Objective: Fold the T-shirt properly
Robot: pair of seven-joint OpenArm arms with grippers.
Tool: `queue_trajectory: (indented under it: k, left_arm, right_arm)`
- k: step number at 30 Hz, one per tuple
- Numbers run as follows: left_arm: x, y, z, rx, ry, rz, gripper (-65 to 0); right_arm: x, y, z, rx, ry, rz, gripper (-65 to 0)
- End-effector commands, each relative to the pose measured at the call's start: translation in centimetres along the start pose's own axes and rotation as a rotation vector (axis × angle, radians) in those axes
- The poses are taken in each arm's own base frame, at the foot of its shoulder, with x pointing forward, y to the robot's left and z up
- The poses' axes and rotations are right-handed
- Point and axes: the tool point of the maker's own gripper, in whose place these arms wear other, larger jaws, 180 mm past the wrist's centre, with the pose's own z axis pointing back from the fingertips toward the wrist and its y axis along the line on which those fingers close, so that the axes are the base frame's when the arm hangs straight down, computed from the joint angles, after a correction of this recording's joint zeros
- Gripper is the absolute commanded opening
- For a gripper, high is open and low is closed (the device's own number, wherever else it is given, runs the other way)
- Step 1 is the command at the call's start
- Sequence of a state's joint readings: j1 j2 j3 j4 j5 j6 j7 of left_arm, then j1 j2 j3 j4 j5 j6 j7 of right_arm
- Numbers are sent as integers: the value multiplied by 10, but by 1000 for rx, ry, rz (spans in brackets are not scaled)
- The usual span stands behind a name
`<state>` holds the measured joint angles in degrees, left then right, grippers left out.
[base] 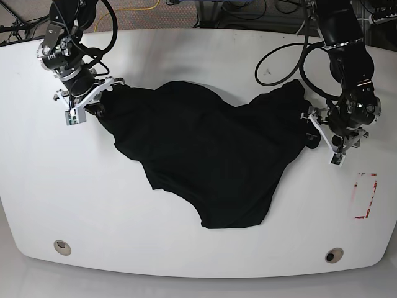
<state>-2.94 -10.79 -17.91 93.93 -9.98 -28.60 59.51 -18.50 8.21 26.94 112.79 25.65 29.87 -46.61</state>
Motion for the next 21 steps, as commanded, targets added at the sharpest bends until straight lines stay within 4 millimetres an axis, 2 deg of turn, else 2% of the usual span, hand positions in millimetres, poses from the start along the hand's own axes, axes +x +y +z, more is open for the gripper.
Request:
queue_trajectory:
  k: [1,3,5,15,21]
  left_arm:
    - [18,5,3,9,-54,-12,-221]
    - [17,3,2,3,-49,-16,-230]
    - [19,-1,-2,-10,-49,-18,-267]
    - [24,-3,-9,-23,-49,-19,-487]
    - [25,-4,-14,-33,-40,-14,-476]
  right_arm:
    - [13,0,3,4,-49,14,-650]
    - [14,0,3,4,-50,15,-650]
    - [15,0,3,4,-49,16,-650]
    - [17,2,3,7,-58,17,-650]
    - [16,1,3,6,-56,14,-650]
